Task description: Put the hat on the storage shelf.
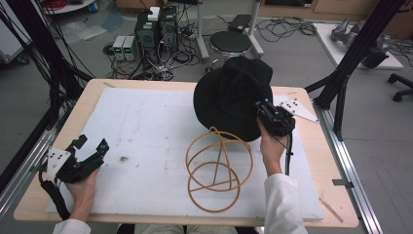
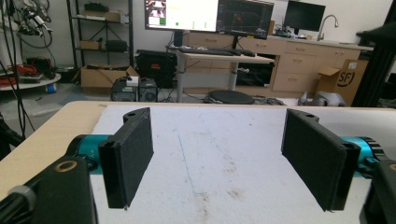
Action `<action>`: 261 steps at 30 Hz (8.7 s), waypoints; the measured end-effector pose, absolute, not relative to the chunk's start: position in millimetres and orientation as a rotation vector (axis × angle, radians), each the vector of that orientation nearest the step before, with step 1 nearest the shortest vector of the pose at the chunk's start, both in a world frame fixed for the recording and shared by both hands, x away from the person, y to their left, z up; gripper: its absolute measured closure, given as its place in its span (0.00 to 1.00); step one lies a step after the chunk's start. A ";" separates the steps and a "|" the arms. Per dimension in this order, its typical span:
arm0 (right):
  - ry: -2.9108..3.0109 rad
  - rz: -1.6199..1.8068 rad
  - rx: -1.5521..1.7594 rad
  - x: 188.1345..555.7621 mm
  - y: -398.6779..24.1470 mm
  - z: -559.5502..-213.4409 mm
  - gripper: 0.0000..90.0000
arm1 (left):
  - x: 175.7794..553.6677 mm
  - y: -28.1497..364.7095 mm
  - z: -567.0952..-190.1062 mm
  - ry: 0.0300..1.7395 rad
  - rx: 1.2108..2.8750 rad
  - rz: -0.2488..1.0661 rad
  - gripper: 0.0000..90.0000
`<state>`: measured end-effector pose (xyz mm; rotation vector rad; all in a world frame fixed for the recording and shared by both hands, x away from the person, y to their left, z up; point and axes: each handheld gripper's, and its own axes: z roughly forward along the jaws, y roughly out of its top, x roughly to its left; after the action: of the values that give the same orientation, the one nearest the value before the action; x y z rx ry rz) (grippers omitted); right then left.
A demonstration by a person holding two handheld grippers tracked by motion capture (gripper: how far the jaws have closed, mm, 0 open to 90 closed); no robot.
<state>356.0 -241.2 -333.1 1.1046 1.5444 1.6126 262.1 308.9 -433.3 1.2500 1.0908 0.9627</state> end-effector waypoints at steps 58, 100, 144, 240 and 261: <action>1.698 2.086 0.578 273.3 -254.2 -243.5 0.97 | 262.9 306.5 -433.7 1.077 1.255 0.936 0.28; 2.066 2.138 0.582 267.4 -261.9 -312.5 0.94 | 264.0 306.3 -434.5 1.080 1.260 0.926 0.29; 1.614 2.019 1.048 270.5 -299.7 -316.2 0.18 | 264.2 305.7 -434.7 1.087 1.262 0.934 0.29; 1.414 1.262 1.322 269.3 -292.1 -416.0 0.14 | 255.0 303.9 -438.0 1.085 1.261 0.943 0.28; 1.417 1.258 1.331 267.7 -293.2 -416.2 0.14 | 255.0 304.0 -438.2 1.087 1.262 0.937 0.28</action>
<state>267.7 -293.2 -416.2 1.3313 1.4171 1.2578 255.0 304.0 -438.2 1.2618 1.0867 0.9367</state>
